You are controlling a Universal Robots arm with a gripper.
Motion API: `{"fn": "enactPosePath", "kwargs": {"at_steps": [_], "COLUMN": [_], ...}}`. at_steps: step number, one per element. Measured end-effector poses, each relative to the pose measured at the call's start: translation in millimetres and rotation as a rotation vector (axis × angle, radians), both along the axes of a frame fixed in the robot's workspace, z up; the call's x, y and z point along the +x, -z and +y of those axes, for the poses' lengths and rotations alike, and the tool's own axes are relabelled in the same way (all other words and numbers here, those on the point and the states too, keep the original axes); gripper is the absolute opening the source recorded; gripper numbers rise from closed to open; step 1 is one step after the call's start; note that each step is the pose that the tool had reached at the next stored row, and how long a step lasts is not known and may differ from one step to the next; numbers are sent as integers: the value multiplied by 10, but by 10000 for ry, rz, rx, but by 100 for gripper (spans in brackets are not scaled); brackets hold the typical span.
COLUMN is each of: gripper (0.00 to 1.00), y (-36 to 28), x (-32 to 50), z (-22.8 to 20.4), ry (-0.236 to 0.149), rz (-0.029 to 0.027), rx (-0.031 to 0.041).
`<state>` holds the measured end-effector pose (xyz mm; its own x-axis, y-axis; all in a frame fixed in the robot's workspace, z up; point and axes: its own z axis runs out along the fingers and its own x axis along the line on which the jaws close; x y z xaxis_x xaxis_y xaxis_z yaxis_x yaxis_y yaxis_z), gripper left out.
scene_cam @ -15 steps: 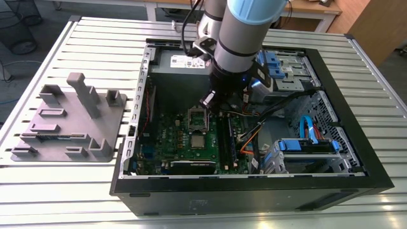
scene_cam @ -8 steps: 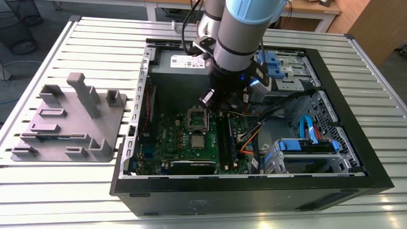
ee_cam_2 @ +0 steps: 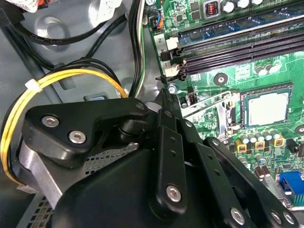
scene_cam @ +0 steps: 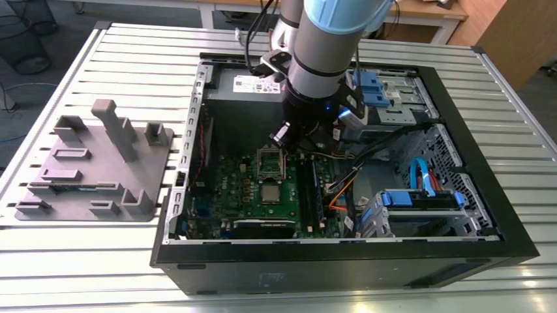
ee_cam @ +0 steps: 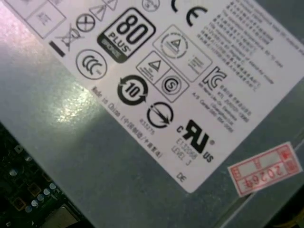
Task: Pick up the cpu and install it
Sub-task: 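Close the cpu cover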
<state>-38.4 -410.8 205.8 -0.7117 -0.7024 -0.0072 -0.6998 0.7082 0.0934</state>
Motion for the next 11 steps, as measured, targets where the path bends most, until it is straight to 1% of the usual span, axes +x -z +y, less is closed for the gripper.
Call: {"fn": "enactPosePath", "kwargs": {"at_steps": [2,5,11], "gripper": [11,11,11], "y": [-5,-29,-101], "x": [-1,-1,-1], "z": [-4,-15,-62], "ry": [0,1,0], "rz": [-1,0,0], "rx": [-24,-90,-211]}}
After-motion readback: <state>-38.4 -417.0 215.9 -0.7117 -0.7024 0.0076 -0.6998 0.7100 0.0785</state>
